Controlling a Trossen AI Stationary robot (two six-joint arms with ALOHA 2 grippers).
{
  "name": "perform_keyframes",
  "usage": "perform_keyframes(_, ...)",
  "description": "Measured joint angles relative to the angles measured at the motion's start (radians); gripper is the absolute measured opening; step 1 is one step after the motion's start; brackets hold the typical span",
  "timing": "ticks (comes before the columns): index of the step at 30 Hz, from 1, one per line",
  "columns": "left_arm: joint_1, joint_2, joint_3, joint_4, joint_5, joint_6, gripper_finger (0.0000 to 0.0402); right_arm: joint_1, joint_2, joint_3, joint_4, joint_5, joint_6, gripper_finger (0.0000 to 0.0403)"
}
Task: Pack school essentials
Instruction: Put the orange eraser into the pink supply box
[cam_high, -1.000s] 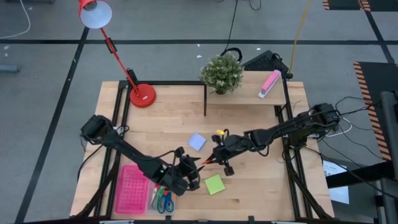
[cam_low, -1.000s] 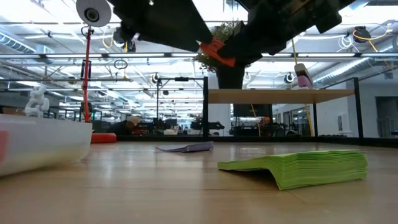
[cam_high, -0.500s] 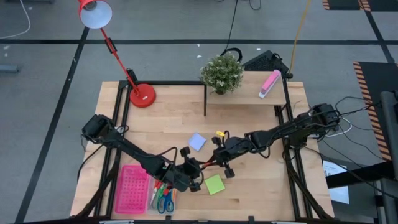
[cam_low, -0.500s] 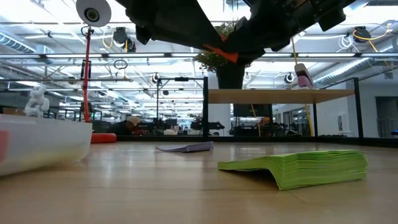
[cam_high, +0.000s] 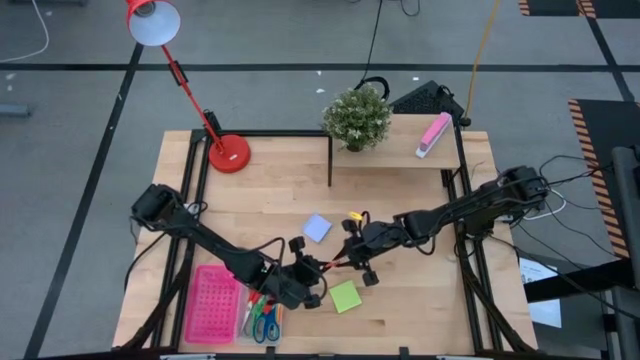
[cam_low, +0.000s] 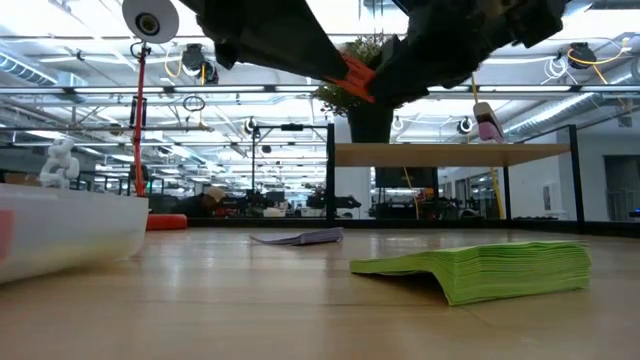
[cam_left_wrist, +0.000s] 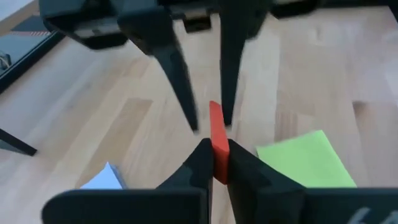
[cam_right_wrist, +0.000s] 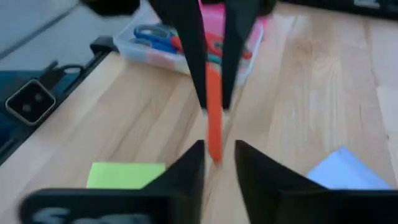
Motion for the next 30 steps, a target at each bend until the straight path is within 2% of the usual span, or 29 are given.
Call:
perform_keyframes(7, -0.057, -0.070, 0.000, -0.169, 0.013, -0.087, 0.0013, 0.004, -0.101, 0.000, -0.207, -0.028, -0.038, 0.0194)
perform_keyframes(9, -0.078, -0.101, 0.000, -0.233, 0.071, -0.143, 0.0018, 0.004, -0.140, 0.000, -0.271, -0.043, -0.053, 0.0214)
perform_keyframes(11, -0.098, -0.133, 0.000, -0.301, 0.175, -0.199, 0.0026, 0.004, -0.179, 0.000, -0.341, -0.049, -0.064, 0.0225)
perform_keyframes(17, -0.144, -0.189, 0.000, -0.472, 0.465, -0.325, 0.0027, 0.004, -0.262, 0.000, -0.467, -0.039, -0.090, 0.0226)
perform_keyframes(21, -0.161, -0.189, 0.000, -0.525, 0.666, -0.338, 0.0017, 0.004, -0.286, 0.000, -0.490, 0.008, -0.087, 0.0217)
perform_keyframes(27, -0.165, -0.176, 0.000, -0.548, 0.842, -0.322, 0.0031, 0.004, -0.292, 0.000, -0.497, 0.008, -0.088, 0.0211)
perform_keyframes(30, -0.160, -0.177, 0.000, -0.559, 0.865, -0.303, 0.0033, 0.004, -0.292, 0.000, -0.509, 0.008, -0.109, 0.0211)
